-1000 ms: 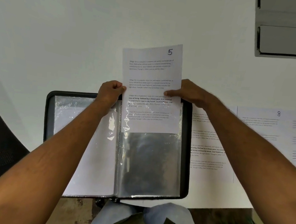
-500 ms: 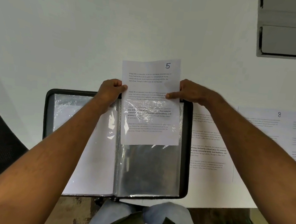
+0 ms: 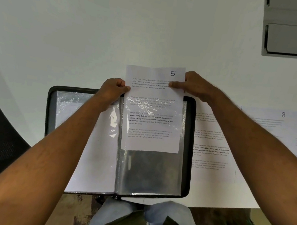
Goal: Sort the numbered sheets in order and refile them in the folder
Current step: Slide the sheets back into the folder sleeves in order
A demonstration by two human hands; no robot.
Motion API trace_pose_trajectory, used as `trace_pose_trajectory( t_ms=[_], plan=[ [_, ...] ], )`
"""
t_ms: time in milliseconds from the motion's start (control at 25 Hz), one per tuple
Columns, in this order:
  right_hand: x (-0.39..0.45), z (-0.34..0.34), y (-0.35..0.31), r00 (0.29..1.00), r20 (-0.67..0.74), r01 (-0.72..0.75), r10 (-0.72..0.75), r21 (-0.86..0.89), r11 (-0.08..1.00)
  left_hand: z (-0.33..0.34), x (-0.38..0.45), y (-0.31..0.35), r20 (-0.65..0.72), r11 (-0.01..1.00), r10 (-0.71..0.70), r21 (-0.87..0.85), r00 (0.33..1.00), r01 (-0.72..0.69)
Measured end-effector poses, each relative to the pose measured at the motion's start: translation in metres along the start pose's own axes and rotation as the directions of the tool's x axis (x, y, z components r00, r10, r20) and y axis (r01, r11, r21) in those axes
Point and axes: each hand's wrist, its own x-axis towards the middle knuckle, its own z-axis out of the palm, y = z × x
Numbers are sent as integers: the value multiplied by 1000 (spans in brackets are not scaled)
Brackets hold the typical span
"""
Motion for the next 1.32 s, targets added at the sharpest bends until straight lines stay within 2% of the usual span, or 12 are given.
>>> trace_pose_trajectory(
  t_ms=[200, 360, 440, 560, 640, 720, 1040, 1320],
  plan=[
    [-2, -4, -1, 991, 117, -43, 65, -180, 983, 3, 0, 0, -27, 999, -6, -42, 1000, 5],
    [2, 0, -2, 977, 159, -78, 143, -357, 931, 2, 6, -6, -43, 999, 17, -46, 999, -19],
    [2, 3, -5, 987, 125, -47, 97, -354, 934, 2, 6, -6, -45, 999, 27, -38, 999, -29],
    [3, 10, -12, 995, 3, 93, -96, -288, 953, 2, 7, -7, -22, 999, 38, 12, 999, -37],
    [5, 14, -17, 991, 15, 134, -134, -248, 959, 0, 7, -9, 16, 998, 45, 45, 999, -45],
    [6, 18, -21, 985, 85, 168, -149, -291, 942, -2, 8, -11, 49, 995, 65, 67, 997, -69],
    [6, 21, -17, 956, 287, 174, -61, -389, 904, -3, 2, -13, 97, 982, 174, 55, 980, -179],
    [-2, 36, -19, 956, 294, 153, -16, -453, 878, -5, 7, -20, 204, 890, 254, 333, 946, -311]
  ],
)
